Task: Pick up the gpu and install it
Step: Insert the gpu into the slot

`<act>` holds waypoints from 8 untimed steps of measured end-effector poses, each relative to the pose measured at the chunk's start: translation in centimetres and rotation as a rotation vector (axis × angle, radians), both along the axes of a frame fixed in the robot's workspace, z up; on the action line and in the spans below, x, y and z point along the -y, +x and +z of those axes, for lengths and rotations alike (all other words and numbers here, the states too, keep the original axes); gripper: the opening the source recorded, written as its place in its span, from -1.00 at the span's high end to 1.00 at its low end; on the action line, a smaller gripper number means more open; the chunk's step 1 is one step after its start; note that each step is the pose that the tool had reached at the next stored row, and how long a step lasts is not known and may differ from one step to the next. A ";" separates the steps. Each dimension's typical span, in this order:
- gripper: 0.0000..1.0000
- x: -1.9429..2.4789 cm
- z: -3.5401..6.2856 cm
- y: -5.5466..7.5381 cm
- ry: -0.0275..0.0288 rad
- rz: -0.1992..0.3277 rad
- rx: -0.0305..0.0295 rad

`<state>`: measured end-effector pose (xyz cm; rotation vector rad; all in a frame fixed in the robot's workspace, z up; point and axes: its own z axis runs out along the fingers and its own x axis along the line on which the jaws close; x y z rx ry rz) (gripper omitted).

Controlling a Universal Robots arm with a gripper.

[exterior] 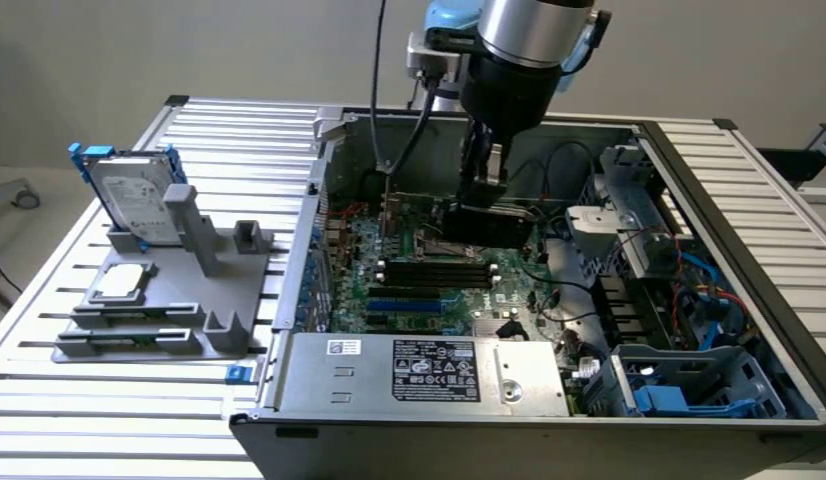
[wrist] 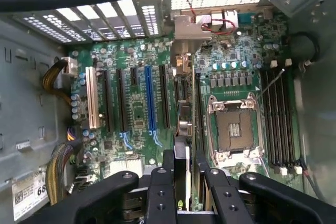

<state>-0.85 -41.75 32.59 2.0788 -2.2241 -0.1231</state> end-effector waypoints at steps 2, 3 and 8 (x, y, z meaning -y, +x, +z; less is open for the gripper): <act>0.47 0.01 -0.12 0.0 0.0001 0.034 0.0000; 0.47 0.05 -0.20 0.0 0.0004 0.045 0.0000; 0.47 0.93 -0.89 -0.5 0.0089 0.060 0.0007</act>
